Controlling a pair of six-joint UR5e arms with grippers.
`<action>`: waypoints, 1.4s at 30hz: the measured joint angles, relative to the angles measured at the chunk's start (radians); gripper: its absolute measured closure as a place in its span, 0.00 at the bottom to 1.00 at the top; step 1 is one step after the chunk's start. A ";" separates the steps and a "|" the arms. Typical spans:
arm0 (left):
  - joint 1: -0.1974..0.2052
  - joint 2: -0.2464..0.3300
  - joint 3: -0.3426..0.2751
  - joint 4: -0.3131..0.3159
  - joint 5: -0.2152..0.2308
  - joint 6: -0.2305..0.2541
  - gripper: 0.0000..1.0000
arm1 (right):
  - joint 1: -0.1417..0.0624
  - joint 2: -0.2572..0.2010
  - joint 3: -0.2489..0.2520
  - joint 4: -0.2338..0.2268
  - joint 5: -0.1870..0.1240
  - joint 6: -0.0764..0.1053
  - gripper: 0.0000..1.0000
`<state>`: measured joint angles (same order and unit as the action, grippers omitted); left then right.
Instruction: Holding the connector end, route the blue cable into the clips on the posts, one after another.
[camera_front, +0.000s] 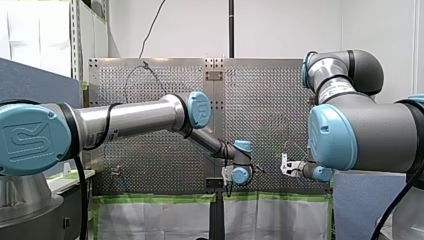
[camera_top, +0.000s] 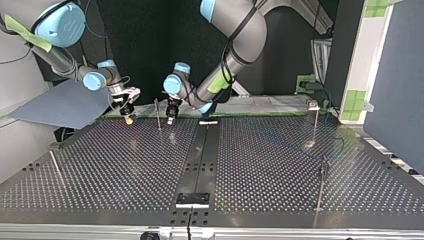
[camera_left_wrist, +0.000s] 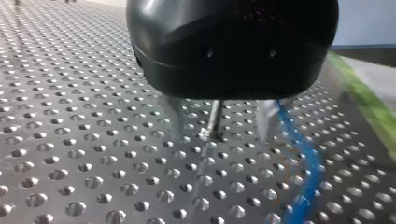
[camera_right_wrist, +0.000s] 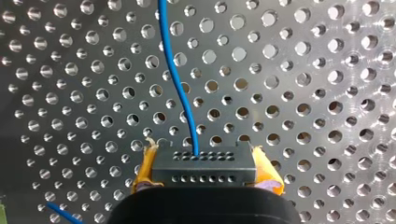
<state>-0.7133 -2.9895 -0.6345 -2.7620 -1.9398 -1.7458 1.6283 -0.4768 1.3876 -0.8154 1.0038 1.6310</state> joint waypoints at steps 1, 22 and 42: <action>-0.001 0.001 0.000 -0.007 -0.006 0.007 0.00 | 0.000 0.000 0.000 0.000 0.000 0.000 1.00; -0.055 0.041 -0.058 -0.214 -0.013 0.087 0.00 | -0.002 0.003 0.000 0.014 0.018 0.006 1.00; -0.090 0.162 -0.264 -0.186 0.017 0.060 0.00 | -0.001 0.007 0.000 0.016 0.014 0.005 1.00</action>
<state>-0.8032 -2.8280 -0.8980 -2.9480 -1.9230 -1.6863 1.6277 -0.4693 1.3876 -0.7995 1.0173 1.6357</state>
